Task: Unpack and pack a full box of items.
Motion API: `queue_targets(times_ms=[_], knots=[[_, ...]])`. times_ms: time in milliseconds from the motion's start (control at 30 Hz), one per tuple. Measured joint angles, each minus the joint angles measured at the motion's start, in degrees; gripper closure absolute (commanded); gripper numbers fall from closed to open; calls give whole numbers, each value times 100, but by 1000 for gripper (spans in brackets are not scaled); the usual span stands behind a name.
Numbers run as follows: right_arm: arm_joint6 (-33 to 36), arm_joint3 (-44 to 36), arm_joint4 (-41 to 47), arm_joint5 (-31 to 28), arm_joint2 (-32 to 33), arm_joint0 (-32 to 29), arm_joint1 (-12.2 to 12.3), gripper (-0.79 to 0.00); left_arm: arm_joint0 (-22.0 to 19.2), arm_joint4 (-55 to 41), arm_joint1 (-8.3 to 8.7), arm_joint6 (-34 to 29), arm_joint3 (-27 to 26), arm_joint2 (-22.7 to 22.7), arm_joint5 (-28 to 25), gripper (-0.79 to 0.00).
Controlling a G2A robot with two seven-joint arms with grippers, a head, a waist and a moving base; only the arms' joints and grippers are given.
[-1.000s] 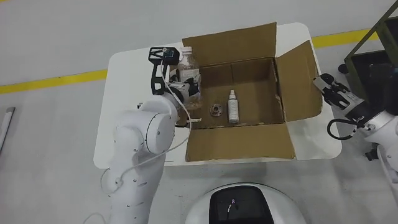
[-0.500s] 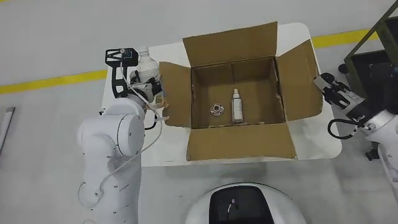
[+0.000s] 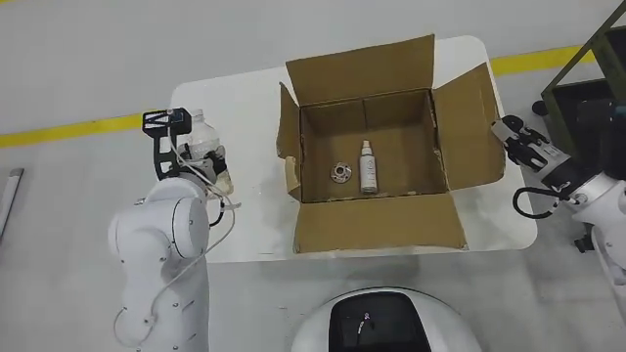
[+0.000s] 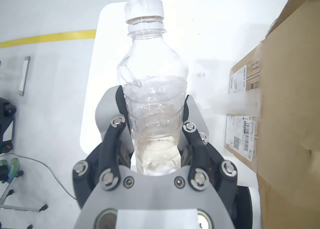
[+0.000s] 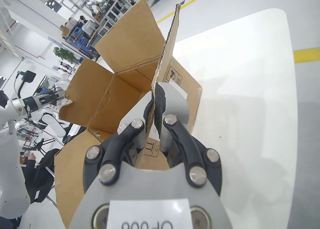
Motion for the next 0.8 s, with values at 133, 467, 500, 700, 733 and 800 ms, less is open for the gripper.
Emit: queue_targets(times_ms=[133, 467, 500, 700, 733, 800], knots=[[5, 27, 0, -8, -38, 15, 2, 0, 209, 45, 15, -85, 289, -20, -133, 0], [12, 213, -94, -51, -167, 29, 5, 0, 867, -6, 13, 162, 1035, 181, -186, 0], [7, 223, -123, -51, -190, 39, 5, 0, 891, 33, 14, 204, 1158, 221, -239, 0], [-7, 259, -174, -67, -220, 62, 10, 0, 908, 38, 6, 348, 1647, 368, -275, 0], [-6, 265, -175, -70, -212, 63, 11, 0, 907, 35, 4, 381, 1709, 391, -265, 0], [1, 270, -177, -80, -188, 60, 15, 0, 886, 20, -2, 424, 1842, 435, -249, 0]])
